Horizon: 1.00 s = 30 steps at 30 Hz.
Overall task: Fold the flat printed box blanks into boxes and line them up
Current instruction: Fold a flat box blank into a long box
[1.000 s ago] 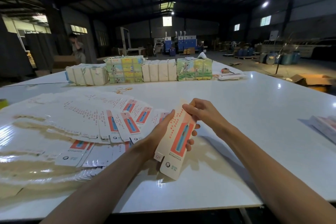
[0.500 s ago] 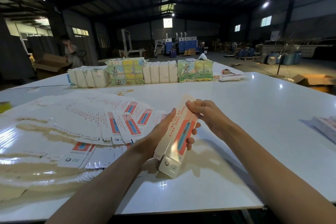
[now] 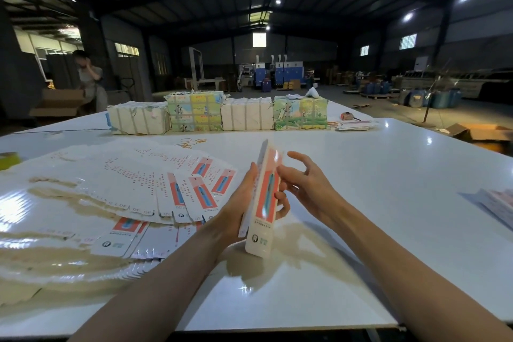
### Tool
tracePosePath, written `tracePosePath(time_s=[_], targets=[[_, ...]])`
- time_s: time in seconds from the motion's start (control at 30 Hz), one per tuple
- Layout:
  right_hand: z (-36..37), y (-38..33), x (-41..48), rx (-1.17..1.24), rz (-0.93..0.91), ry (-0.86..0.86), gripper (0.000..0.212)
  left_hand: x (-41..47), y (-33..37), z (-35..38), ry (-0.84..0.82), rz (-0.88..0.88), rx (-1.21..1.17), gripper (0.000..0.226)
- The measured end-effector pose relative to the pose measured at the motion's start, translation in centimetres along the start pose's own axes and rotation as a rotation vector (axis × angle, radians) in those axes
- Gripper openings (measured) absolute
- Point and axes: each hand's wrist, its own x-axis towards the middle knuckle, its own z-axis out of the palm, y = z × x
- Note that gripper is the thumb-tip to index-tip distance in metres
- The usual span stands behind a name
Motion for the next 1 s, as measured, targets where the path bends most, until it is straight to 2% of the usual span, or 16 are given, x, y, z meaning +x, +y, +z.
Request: tracePosePath(time_s=[0.03, 0.13, 0.27, 0.37, 0.5, 0.6, 0.73, 0.83, 1.0], targets=[[-0.1, 0.1, -0.1, -0.016, 0.0, -0.007, 0.059, 0.3, -0.1, -0.1, 0.023, 0.006, 0.02, 0.055], [-0.3, -0.3, -0.1, -0.068, -0.037, 0.016, 0.051, 0.0, -0.1, 0.9, -0.058, 0.064, -0.025, 0.066], [-0.8, -1.1, 0.0, -0.234, -0.083, 0.084, 0.047, 0.3, -0.2, 1.4, 0.141, 0.264, 0.323, 0.087], [-0.9, -1.2, -0.1, -0.331, -0.072, 0.056, 0.045, 0.7, -0.1, 1.4, 0.116, 0.338, 0.449, 0.092], [-0.4, -1.2, -0.3, -0.366, -0.056, 0.008, 0.047, 1.6, -0.5, 1.6, 0.101, 0.396, 0.648, 0.118], [-0.1, -1.1, -0.4, -0.402, -0.076, 0.01, 0.048, 1.5, -0.7, 1.4, 0.124, 0.39, 0.594, 0.116], [0.4, -0.8, -0.6, -0.464, -0.124, 0.051, 0.051, 0.9, -0.8, 1.7, 0.183, 0.437, 0.598, 0.096], [0.7, -0.4, -0.4, -0.494, -0.162, 0.08, 0.05, 0.9, -0.9, 1.6, 0.173, 0.415, 0.547, 0.092], [0.5, 0.1, -0.4, -0.525, -0.197, 0.073, 0.02, 0.7, -0.8, 1.7, 0.143, 0.4, 0.526, 0.09]])
